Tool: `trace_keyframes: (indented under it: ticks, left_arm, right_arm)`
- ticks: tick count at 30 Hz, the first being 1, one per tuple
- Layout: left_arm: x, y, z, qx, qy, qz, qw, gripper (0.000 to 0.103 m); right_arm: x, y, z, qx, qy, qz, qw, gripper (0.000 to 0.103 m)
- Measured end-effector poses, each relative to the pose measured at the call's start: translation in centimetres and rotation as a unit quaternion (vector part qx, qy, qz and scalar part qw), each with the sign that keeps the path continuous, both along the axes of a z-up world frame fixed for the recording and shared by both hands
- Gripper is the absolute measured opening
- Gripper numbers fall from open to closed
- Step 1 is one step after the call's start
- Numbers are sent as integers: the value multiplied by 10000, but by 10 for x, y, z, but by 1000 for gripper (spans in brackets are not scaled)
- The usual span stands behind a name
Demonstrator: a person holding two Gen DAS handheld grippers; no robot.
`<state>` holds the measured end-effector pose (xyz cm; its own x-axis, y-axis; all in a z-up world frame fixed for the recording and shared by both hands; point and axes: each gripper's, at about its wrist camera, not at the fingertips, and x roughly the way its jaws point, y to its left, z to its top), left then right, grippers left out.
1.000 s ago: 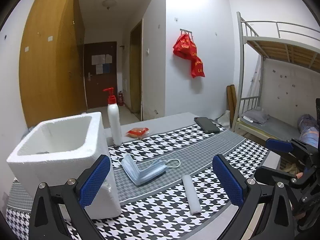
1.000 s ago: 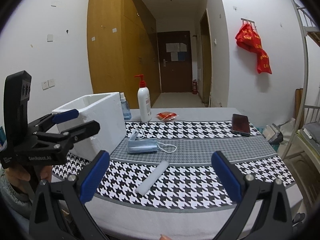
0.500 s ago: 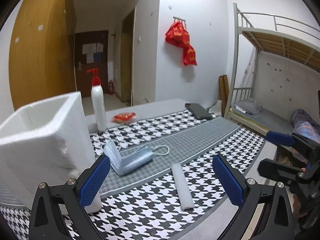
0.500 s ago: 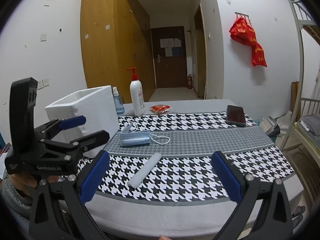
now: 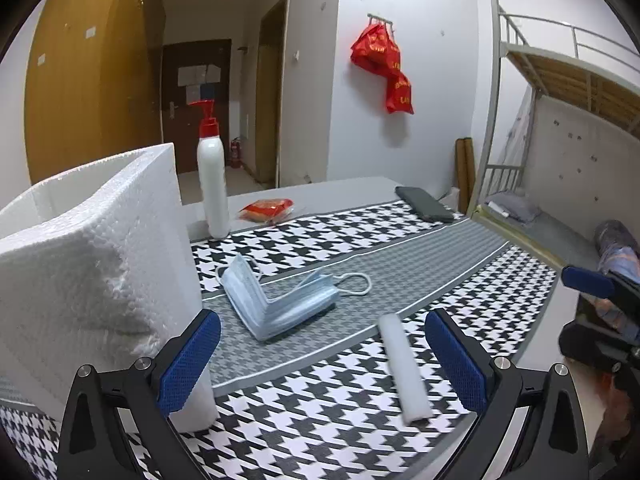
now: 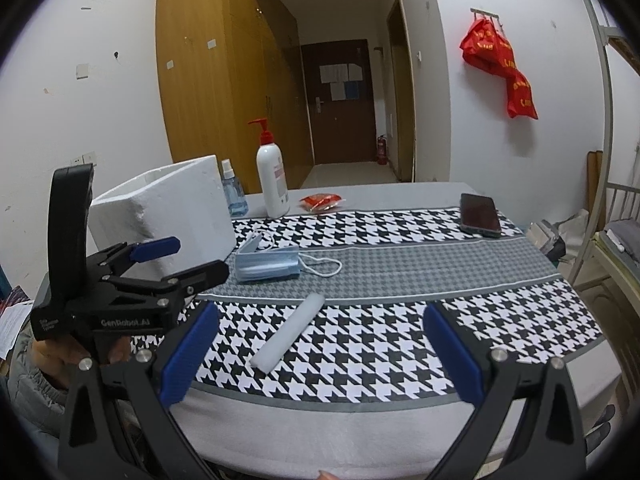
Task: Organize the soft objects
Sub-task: 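Lower the left tool toward the blue face mask on the runner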
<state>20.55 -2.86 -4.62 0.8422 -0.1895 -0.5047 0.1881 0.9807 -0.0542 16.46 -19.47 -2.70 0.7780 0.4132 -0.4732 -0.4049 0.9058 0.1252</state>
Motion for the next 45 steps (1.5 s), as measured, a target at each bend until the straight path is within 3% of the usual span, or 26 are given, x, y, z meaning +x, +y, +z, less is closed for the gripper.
trace_keyframes:
  ticks: [14, 22, 30, 34, 37, 41, 45]
  left_arm:
    - [28, 13, -3, 138, 151, 209, 9996, 102]
    - [38, 11, -3, -28, 378, 115, 9992, 102]
    - [46, 0, -4, 82, 432, 55, 9990, 102]
    - [52, -7, -7, 47, 577, -122, 9982, 94]
    - [54, -12, -8, 83, 549, -212, 9982, 94]
    - [64, -6, -14, 36, 717, -95, 9974, 91]
    - [65, -2, -17, 230, 722, 90, 9971, 90]
  right_arm:
    - [19, 8, -12, 8, 232, 115, 9997, 103]
    - [27, 11, -20, 32, 382, 169, 9991, 103]
    - [31, 12, -26, 55, 485, 185, 9986, 103]
    - [32, 11, -27, 71, 512, 196, 9985, 103]
    - [34, 10, -28, 93, 542, 198, 9983, 103]
    - [35, 8, -29, 129, 572, 197, 9981, 103]
    - [36, 8, -30, 128, 587, 208, 9980, 103]
